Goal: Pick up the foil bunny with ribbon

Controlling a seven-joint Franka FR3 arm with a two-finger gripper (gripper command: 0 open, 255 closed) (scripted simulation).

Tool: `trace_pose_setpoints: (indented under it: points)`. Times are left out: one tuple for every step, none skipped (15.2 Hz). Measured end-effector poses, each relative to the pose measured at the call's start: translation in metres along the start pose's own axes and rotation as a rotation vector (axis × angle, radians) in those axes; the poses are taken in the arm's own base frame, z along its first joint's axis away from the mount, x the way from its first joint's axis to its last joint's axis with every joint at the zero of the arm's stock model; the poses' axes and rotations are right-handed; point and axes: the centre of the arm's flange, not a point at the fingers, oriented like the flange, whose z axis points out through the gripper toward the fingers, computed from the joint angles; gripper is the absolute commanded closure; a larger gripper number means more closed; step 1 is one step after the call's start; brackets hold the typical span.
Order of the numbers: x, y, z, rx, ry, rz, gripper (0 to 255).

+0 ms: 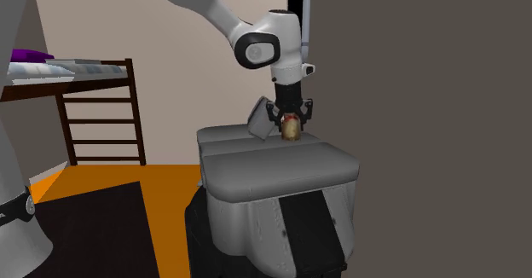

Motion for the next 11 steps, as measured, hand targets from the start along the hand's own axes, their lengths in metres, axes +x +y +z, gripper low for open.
trace_pose_setpoints:
  points:
    - [0.001, 0.000, -0.005, 0.000, 0.000, 0.000, 255]
    - [0.003, 0.000, -0.011, 0.000, 0.000, 0.000, 255]
    - [0.003, 0.001, -0.016, 0.000, 0.000, 0.000, 255]
    - [0.006, 0.002, -0.021, 0.000, 0.000, 0.000, 255]
    - [0.008, 0.002, -0.025, 0.000, 0.000, 0.000, 255]
    - [0.010, 0.002, -0.030, 0.000, 0.000, 0.000, 255]
    - [0.012, 0.002, -0.035, 0.000, 0.000, 0.000, 255]
    - [0.013, 0.003, -0.039, 0.000, 0.000, -0.001, 255]
    - [0.015, 0.004, -0.044, 0.000, 0.000, 0.000, 255]
    - [0.017, 0.004, -0.050, 0.000, 0.000, 0.000, 255]
    - [0.017, 0.004, -0.054, 0.000, 0.000, 0.000, 255]
